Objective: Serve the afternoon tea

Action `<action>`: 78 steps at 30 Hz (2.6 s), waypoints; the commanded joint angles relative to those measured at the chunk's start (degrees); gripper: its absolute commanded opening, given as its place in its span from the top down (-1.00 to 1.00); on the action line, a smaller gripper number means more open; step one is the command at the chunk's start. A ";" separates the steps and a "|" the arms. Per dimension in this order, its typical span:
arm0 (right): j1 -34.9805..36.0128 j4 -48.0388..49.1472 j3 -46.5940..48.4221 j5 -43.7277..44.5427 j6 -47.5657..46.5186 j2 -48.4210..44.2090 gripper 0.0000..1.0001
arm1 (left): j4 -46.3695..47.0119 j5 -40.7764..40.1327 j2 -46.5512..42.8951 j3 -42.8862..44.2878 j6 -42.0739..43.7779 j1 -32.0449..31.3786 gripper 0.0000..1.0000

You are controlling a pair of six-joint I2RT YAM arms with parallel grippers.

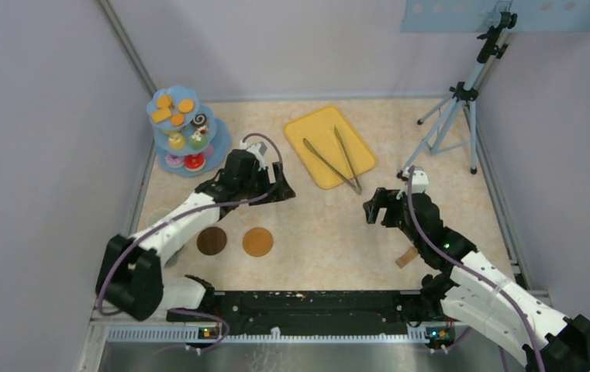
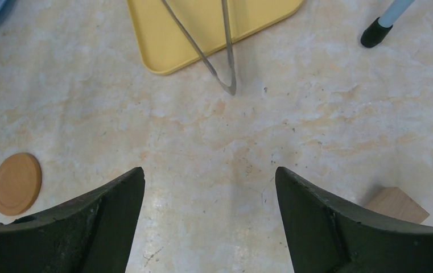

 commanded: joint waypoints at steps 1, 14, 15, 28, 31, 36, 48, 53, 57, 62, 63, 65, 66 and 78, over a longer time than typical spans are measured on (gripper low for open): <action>-0.25 5.59 -1.29 -4.34 -0.62 1.67 -0.67 | -24.95 -8.74 -10.64 -1.54 -1.94 -2.55 -0.69; -0.26 3.43 1.27 -4.22 -0.14 2.46 -0.65 | -12.70 -16.21 -12.75 -13.53 -14.16 -10.08 -0.67; -0.26 3.29 1.04 -4.11 0.25 2.12 -0.65 | -10.91 -17.18 -11.84 -13.75 -13.85 -10.03 -0.65; -0.26 0.93 0.97 -2.81 0.66 -0.13 -0.63 | 8.03 -24.37 2.15 -12.30 -10.84 -9.94 -0.67; -0.26 1.07 1.12 -2.92 0.84 -0.02 -0.63 | 9.75 -27.73 5.15 -10.00 -8.85 -9.28 -0.70; -0.26 1.10 1.78 -3.07 1.45 0.60 -0.63 | 15.77 -28.19 10.87 -5.18 -3.65 -4.76 -0.76; -0.26 0.43 3.89 -2.28 3.02 1.44 -0.62 | 17.40 -22.29 33.54 16.10 0.99 7.15 -0.80; -0.26 -0.58 4.96 -1.84 2.72 2.71 -0.62 | 15.58 -21.06 37.71 23.66 4.36 9.31 -0.82; -0.26 -0.46 4.73 -1.75 2.35 2.08 -0.62 | 10.60 -21.46 34.11 27.68 7.66 9.32 -0.88; -0.25 2.46 2.62 -1.97 1.68 1.55 -0.63 | 0.78 -18.22 16.14 24.43 11.04 9.23 -0.90; -0.26 3.30 2.27 -2.37 1.63 1.74 -0.63 | -1.25 -18.29 11.99 22.95 11.77 9.29 -0.90; -0.26 4.71 2.11 -3.42 1.64 2.43 -0.63 | -6.36 -19.53 2.72 20.23 11.96 9.32 -0.92; -0.26 5.30 2.04 -3.92 1.66 2.79 -0.63 | -9.04 -20.57 -1.58 18.71 11.71 9.32 -0.92; -0.26 8.33 1.74 -10.60 1.58 2.31 -0.62 | -59.55 -47.01 -21.64 25.30 -8.29 11.52 -0.97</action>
